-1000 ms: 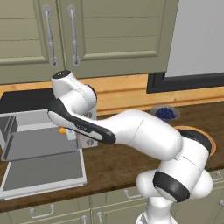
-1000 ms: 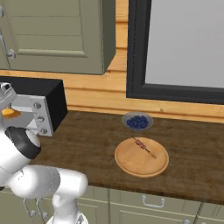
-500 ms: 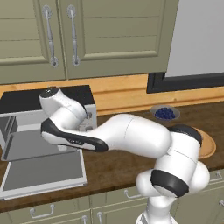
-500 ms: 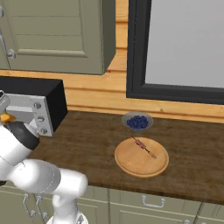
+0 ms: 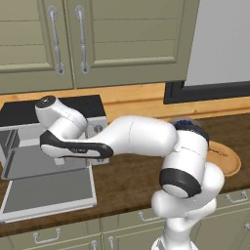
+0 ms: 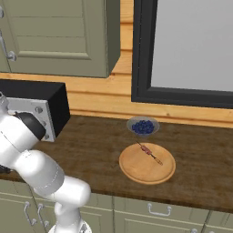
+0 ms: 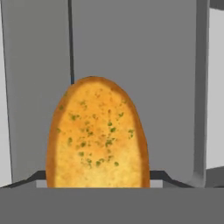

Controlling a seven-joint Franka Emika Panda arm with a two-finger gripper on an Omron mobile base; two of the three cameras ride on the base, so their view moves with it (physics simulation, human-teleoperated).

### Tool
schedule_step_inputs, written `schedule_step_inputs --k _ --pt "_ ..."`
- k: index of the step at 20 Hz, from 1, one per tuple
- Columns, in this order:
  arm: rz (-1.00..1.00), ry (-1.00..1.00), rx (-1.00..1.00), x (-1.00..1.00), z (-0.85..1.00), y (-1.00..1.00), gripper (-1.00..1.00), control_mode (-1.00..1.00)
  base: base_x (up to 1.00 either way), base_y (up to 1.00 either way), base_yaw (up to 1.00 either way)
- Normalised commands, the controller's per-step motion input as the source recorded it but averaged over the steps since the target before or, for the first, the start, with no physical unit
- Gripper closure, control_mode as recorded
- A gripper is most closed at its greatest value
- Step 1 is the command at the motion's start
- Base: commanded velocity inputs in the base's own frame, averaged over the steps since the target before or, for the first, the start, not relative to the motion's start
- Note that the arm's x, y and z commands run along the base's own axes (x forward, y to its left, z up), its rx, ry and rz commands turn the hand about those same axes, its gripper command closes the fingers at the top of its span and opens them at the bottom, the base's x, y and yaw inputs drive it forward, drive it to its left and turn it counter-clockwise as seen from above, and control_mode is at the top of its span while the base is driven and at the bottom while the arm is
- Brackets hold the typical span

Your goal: Pick up the kebab skewer and baguette bread, and place them inside the toaster oven. Close the toaster oven door and start by setting the timer.

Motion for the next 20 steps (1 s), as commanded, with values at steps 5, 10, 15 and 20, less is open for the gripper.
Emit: schedule_step_inputs --k 5,10,15,20 --pt "0.12 -0.13 0.06 0.08 -0.09 0.05 1.0 -1.0 0.0 0.0 0.0" --pt "0.1 -0.2 0.12 0.13 -0.32 0.0 1.0 -1.0 0.0 0.0 0.0" --pt "0.05 -0.19 0.1 0.15 -0.39 -0.01 1.0 -1.0 0.0 0.0 0.0" --pt "0.0 -0.05 0.12 0.34 -0.04 0.0 1.0 -1.0 0.0 0.0 0.0"
